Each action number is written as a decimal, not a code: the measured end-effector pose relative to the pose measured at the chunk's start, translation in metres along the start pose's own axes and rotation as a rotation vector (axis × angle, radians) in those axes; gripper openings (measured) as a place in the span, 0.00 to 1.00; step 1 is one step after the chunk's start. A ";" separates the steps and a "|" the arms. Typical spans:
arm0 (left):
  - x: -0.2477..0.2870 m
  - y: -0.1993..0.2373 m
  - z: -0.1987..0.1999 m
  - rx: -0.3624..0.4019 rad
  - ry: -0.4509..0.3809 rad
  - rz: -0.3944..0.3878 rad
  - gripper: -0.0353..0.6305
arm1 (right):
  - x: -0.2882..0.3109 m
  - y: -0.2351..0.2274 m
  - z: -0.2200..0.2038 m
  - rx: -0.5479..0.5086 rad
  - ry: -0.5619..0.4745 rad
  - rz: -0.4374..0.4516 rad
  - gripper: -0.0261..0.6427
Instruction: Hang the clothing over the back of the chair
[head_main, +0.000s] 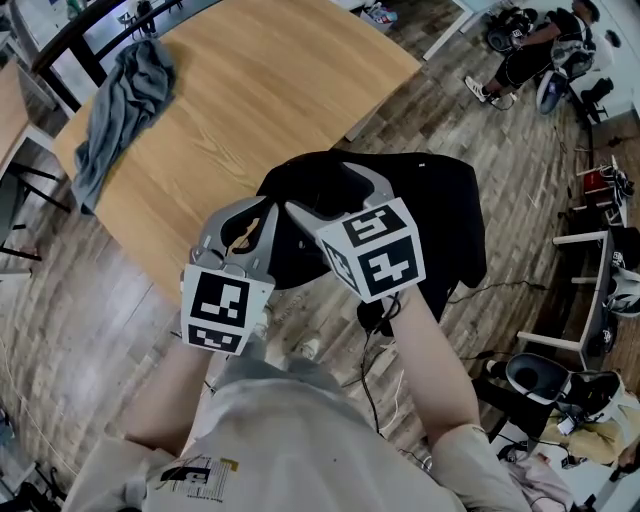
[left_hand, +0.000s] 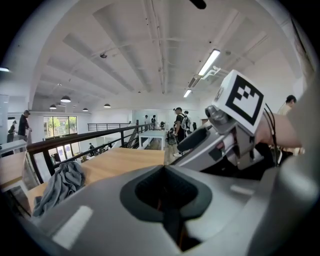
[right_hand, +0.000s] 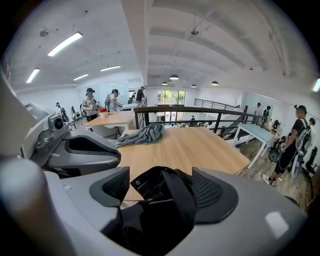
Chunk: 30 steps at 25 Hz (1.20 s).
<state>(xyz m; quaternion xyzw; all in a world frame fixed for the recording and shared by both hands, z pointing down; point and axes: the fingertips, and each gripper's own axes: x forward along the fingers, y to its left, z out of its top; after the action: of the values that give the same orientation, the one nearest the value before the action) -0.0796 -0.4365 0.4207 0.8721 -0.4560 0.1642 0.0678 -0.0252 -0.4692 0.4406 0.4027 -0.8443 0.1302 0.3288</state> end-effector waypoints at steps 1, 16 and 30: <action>-0.001 0.000 -0.002 -0.002 0.002 0.000 0.05 | 0.000 0.001 0.000 0.001 -0.002 0.000 0.63; -0.033 0.007 -0.005 -0.011 -0.019 0.040 0.05 | -0.008 0.015 -0.001 -0.055 0.005 -0.070 0.57; -0.076 -0.001 0.038 0.038 -0.093 0.071 0.05 | -0.081 0.029 0.033 -0.018 -0.137 -0.111 0.51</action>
<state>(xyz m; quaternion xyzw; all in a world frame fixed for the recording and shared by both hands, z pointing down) -0.1101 -0.3874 0.3588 0.8633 -0.4859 0.1344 0.0239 -0.0249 -0.4188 0.3637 0.4537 -0.8424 0.0763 0.2803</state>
